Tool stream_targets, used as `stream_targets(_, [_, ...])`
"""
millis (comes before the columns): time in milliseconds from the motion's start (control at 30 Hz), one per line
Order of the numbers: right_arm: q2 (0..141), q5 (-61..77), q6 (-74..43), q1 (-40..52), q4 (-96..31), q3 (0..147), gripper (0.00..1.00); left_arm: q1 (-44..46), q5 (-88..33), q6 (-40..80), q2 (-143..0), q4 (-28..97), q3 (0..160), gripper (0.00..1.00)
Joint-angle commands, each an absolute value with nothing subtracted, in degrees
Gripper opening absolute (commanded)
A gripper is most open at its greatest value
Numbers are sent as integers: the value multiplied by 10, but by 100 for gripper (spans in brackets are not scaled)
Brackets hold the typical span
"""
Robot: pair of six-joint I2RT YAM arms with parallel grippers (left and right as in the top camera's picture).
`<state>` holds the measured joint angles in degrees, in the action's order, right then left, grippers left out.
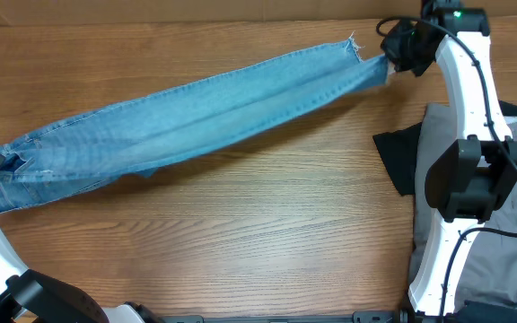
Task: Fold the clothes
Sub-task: 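Lay the lower leg over the upper leg, folding jeans lengthwise, then hold the waistband with the left gripper and adjust the hems with the right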
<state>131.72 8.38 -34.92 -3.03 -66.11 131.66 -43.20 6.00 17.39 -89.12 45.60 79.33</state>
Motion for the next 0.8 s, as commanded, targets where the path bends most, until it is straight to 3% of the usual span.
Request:
stream_targets(0, [1309, 60, -343, -43, -662, 1346, 4, -435, 94, 156, -893, 450, 813, 4])
stream_targets(267, [1350, 58, -393, -43, -615, 1345, 4, -435, 94, 154, -893, 452, 813, 4])
stream_targets(433, [1359, 60, -356, -44, -602, 1351, 4, -435, 95, 154, -893, 452, 813, 4])
stream_targets(767, [1354, 39, -312, -63, -811, 1499, 4, -435, 124, 137, -893, 454, 813, 4])
